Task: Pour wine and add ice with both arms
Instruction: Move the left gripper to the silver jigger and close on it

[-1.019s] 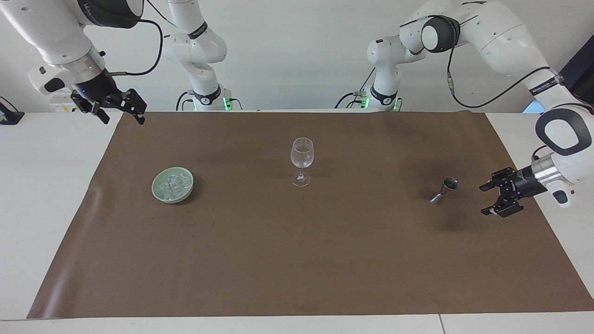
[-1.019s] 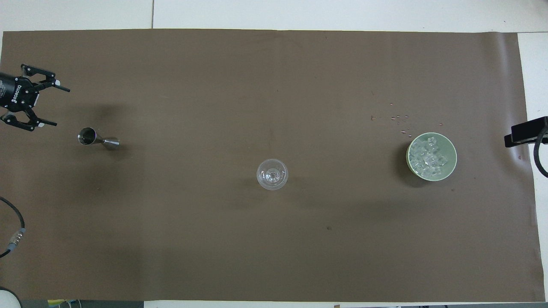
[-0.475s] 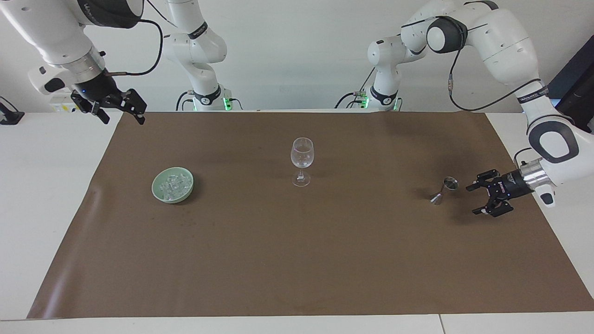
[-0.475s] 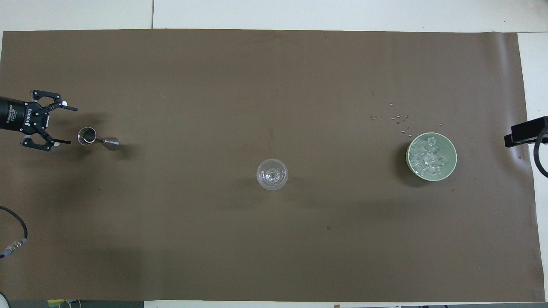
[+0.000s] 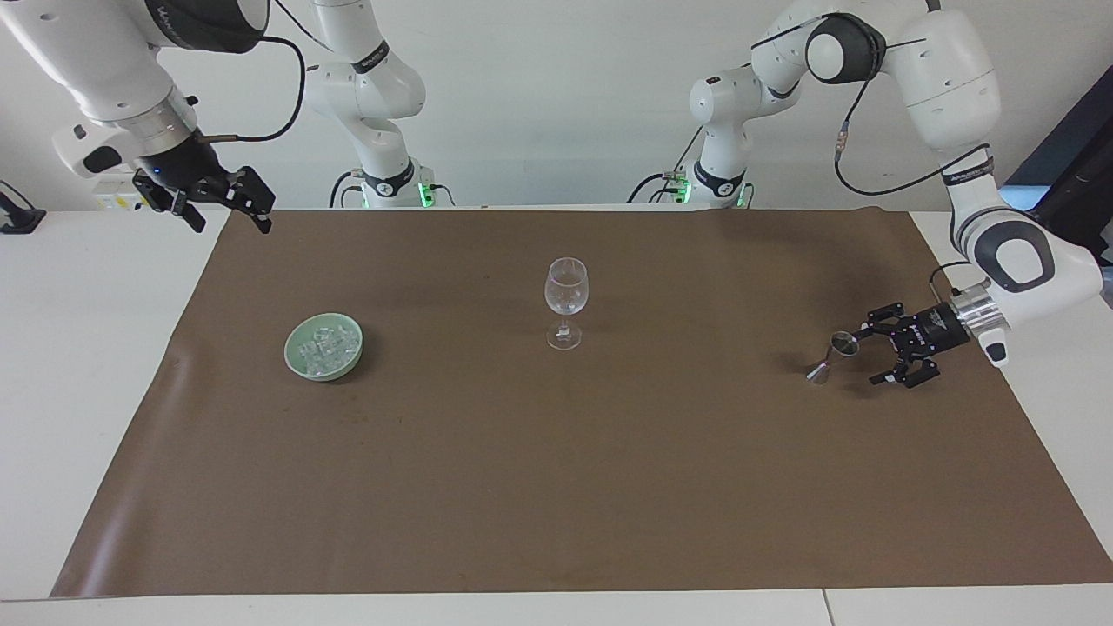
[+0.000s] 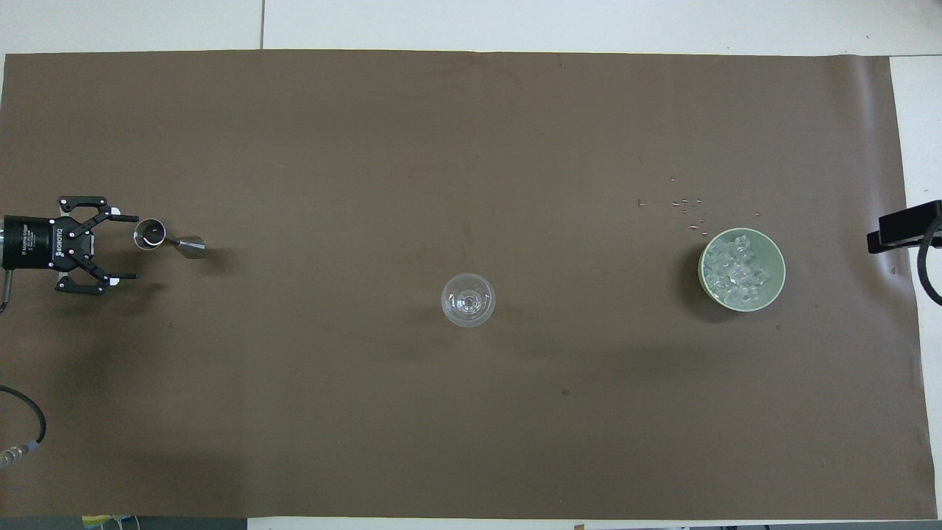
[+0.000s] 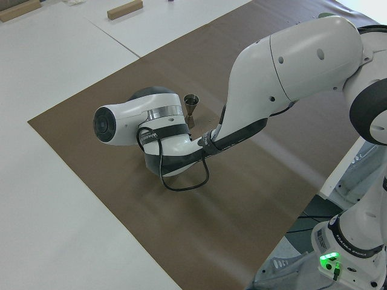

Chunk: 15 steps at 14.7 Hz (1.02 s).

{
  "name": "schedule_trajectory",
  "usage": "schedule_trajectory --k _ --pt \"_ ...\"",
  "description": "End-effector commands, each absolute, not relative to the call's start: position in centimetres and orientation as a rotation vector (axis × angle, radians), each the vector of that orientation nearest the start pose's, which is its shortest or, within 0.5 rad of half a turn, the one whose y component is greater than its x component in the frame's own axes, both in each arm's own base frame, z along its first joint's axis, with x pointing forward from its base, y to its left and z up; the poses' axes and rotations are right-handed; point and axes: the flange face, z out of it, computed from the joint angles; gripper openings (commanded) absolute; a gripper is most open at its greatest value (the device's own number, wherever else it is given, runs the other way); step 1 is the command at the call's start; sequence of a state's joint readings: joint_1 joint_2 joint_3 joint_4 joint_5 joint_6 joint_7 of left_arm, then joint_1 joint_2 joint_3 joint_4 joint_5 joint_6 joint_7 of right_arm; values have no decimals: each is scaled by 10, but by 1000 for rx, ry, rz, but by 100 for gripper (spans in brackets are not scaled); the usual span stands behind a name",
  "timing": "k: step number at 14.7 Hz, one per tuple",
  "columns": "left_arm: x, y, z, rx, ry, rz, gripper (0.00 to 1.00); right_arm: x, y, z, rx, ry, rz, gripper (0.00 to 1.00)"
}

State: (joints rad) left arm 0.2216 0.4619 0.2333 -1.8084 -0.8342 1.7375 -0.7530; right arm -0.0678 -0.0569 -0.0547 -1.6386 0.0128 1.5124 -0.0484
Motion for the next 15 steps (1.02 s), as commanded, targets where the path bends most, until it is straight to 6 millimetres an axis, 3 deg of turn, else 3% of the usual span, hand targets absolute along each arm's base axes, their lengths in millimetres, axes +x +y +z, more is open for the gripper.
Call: schedule_trajectory --k 1,6,9,15 --pt "568 185 288 1576 1881 -772 100 523 -66 618 -3114 121 110 100" --pt "569 176 267 1484 1878 -842 100 523 -66 618 -3114 121 110 100" --pt "572 166 266 1422 1853 -848 100 523 -66 618 -3114 121 110 100" --pt "558 150 256 1337 1827 -869 100 523 -65 618 -3114 121 110 100"
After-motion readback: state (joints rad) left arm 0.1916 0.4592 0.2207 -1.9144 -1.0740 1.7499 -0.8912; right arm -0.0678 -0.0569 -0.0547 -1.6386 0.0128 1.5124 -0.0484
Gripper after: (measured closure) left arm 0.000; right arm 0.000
